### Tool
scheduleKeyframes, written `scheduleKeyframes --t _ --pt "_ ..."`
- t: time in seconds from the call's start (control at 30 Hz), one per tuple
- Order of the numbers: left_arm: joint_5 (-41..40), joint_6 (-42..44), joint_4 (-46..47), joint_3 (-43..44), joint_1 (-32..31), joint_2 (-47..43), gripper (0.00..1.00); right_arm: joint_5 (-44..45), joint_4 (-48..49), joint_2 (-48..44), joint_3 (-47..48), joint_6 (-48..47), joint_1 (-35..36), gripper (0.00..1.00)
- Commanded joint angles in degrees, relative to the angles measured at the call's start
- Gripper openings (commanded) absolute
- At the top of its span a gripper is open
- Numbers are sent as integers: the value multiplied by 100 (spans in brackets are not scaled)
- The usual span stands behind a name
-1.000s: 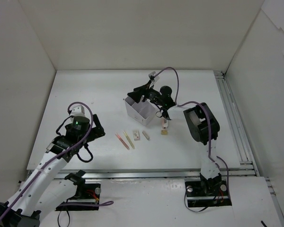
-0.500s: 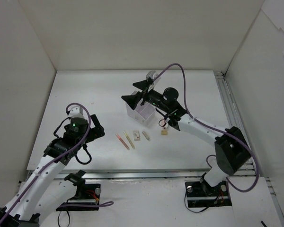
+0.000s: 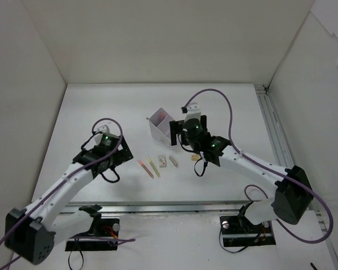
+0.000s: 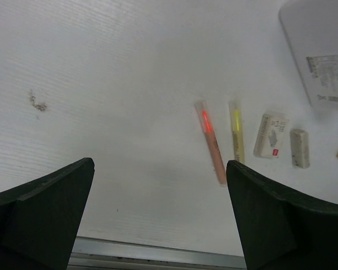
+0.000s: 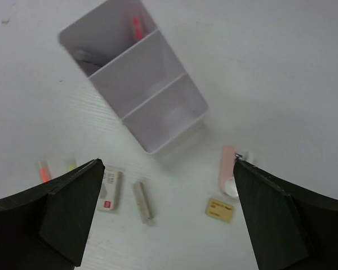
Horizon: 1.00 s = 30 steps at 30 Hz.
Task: Sort the stationery into containers
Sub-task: Pick up the pen from the center of the board.
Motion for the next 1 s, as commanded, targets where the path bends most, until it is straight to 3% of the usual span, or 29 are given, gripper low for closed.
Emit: scheduleKeyframes --t 0.0,0.2,0.27,0.43,0.57,0.77,0.97 --pt "154 -475 242 507 -85 875 100 1678 -224 -837 -147 520 -28 98" --pt "171 -1125 -109 1255 -419 2240 100 2313 -497 -1076 -227 362 -63 98" --pt "268 -1248 -74 1343 -472 2582 95 2393 -734 -1102 -253 361 -80 98" --pt "645 -1459 162 1309 -472 3092 86 2420 -831 -1260 -490 633 -221 98" --pt "848 -1583 374 1352 -533 3444 85 2288 -857 -1620 -789 748 -344 98" --pt "962 -1706 172 1642 -586 4033 73 2384 -866 -1823 -991 748 -423 98" --pt "962 -1978 154 1335 -586 3955 64 2358 -866 -1929 -1088 774 -476 98"
